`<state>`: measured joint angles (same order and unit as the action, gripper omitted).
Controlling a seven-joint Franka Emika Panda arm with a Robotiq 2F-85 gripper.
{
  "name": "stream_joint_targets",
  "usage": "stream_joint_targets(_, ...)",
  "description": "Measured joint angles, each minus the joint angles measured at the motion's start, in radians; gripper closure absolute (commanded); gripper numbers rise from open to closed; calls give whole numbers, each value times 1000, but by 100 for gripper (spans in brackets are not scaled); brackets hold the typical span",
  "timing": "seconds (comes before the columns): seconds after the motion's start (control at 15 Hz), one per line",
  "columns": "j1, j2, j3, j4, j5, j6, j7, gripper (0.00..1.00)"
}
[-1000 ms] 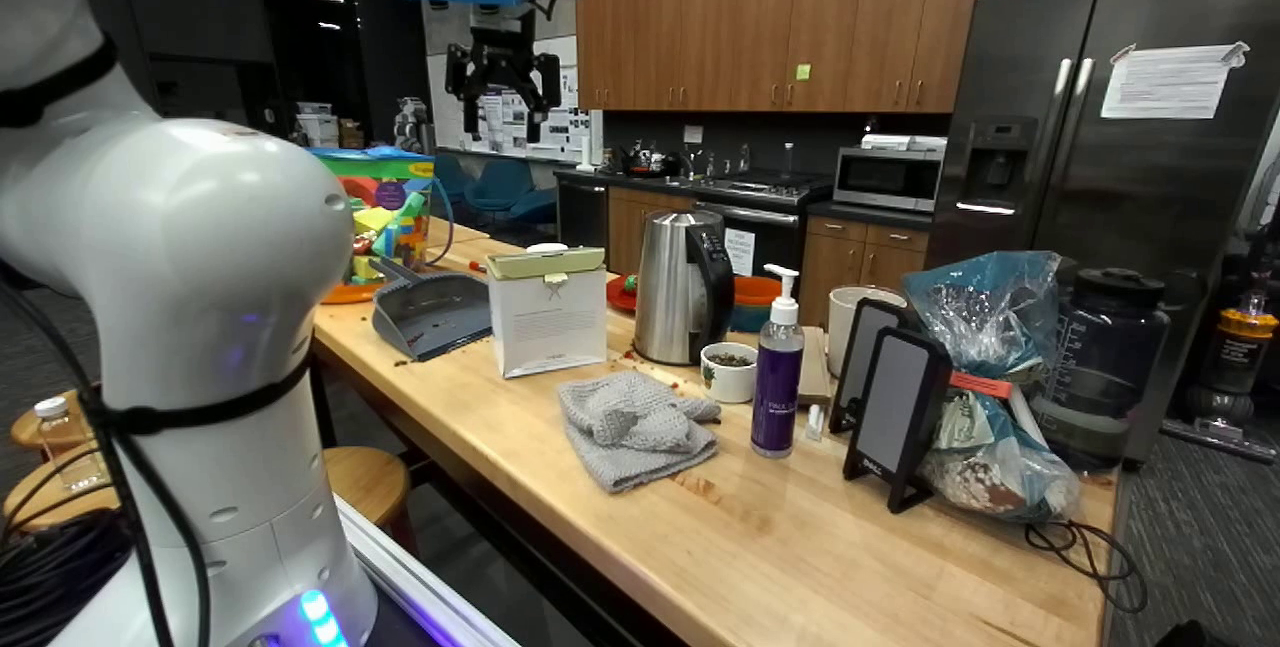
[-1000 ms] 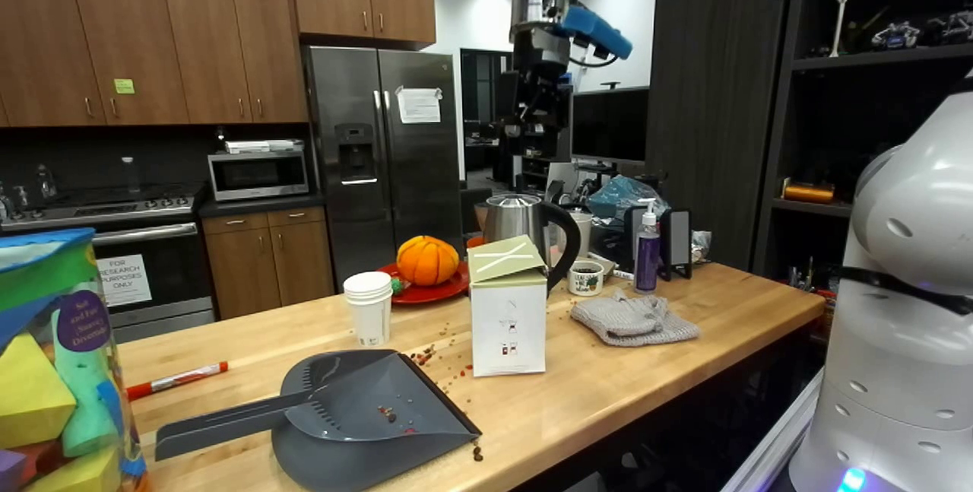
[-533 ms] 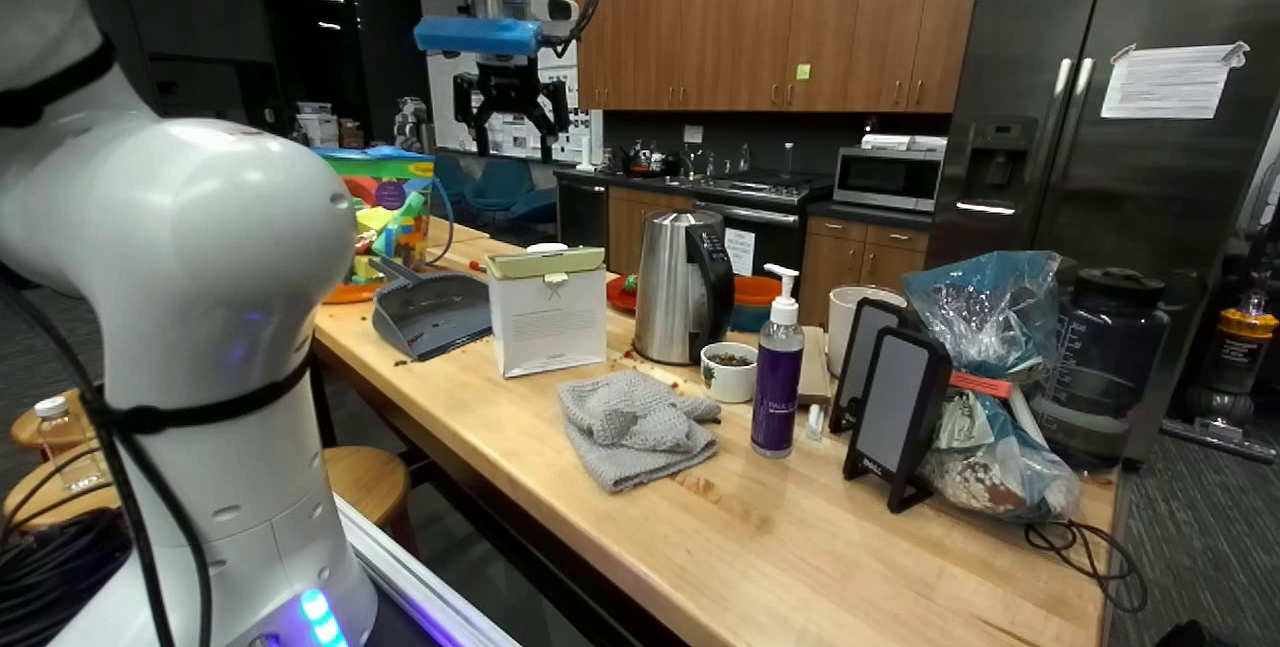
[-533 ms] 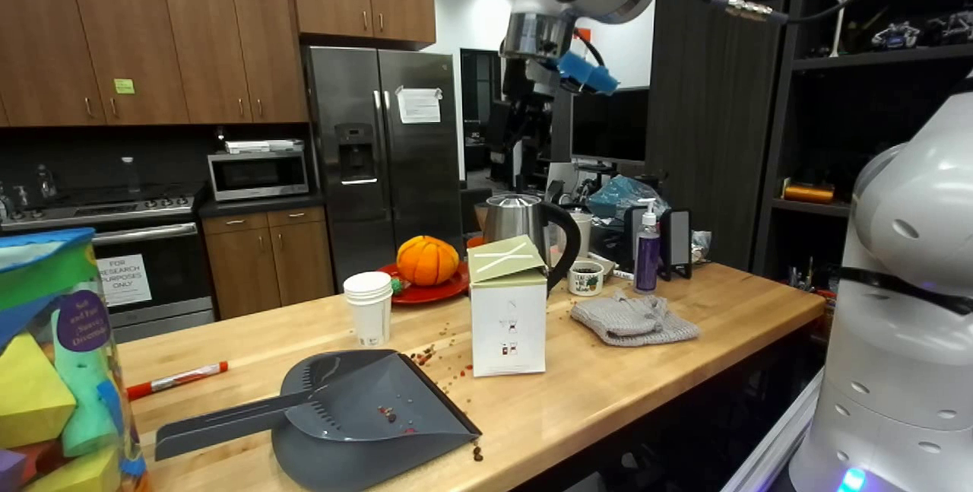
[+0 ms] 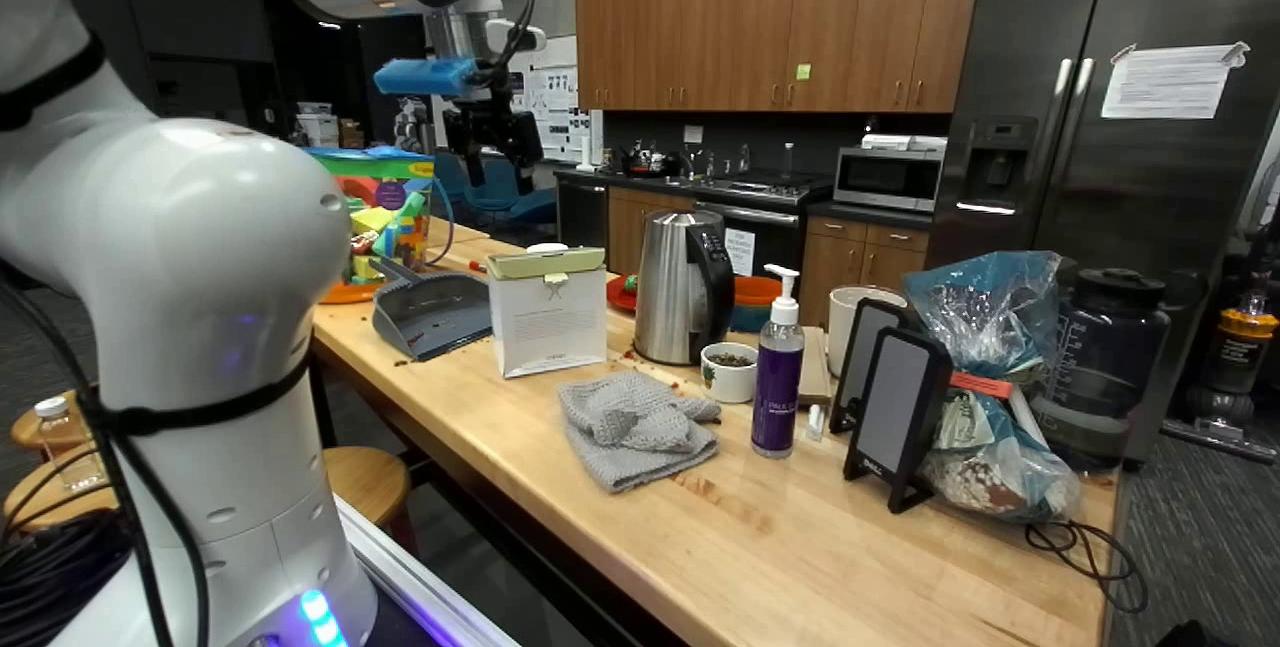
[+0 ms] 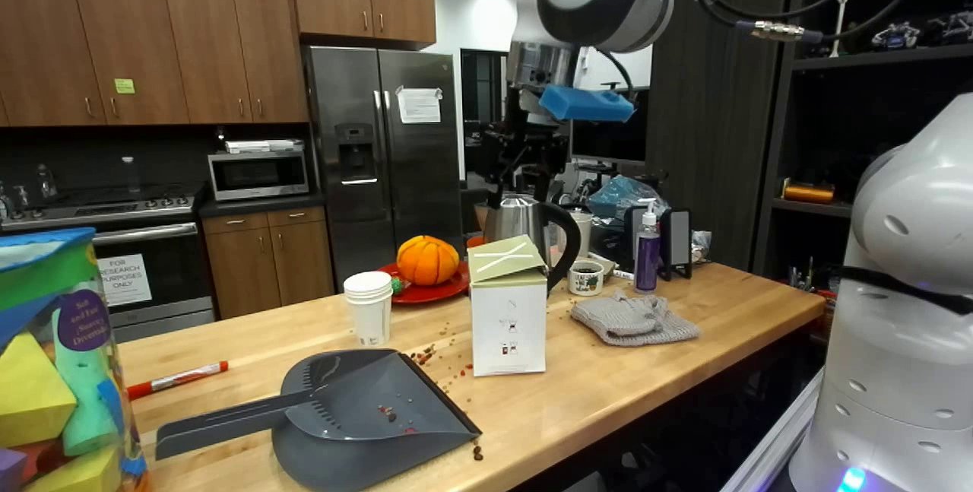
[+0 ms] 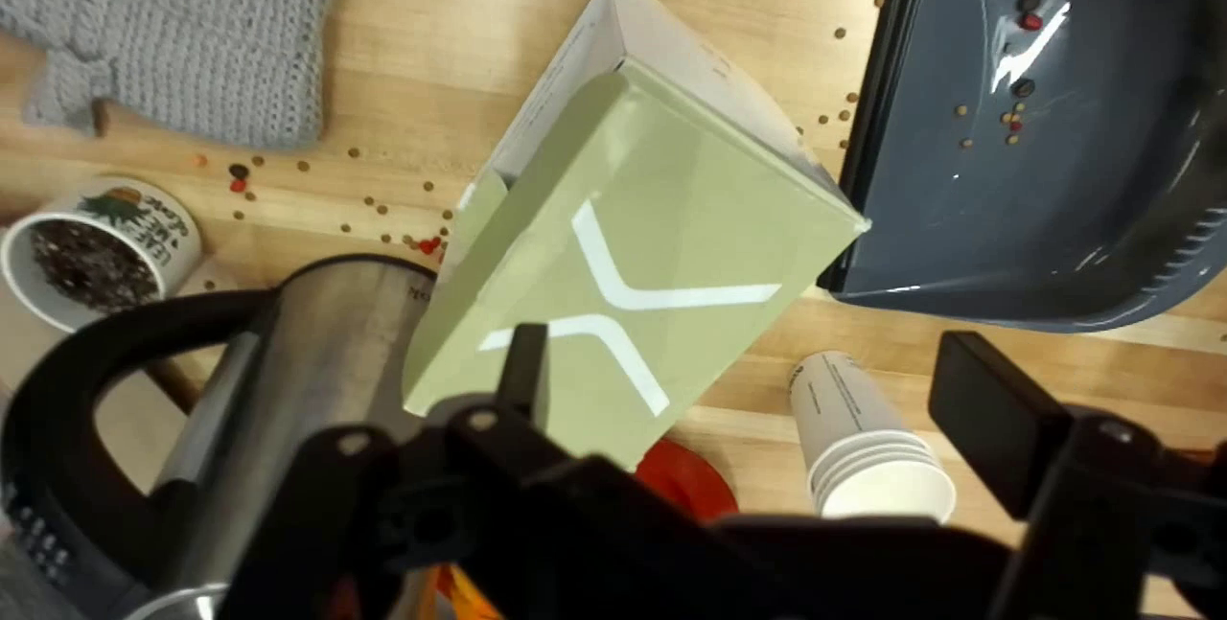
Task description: Open the box
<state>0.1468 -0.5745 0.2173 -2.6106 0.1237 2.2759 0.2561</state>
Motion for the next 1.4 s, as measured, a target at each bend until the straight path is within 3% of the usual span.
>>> stream_joint_targets(0.33, -52, -45, 81, -64, -27, -12, 247, 0)
stream_joint_targets(0.67, -87, -44, 82, -110, -20, 30, 347, 0)
stream_joint_targets(1.4, -92, 76, -41, -141, 149, 228, 292, 0)
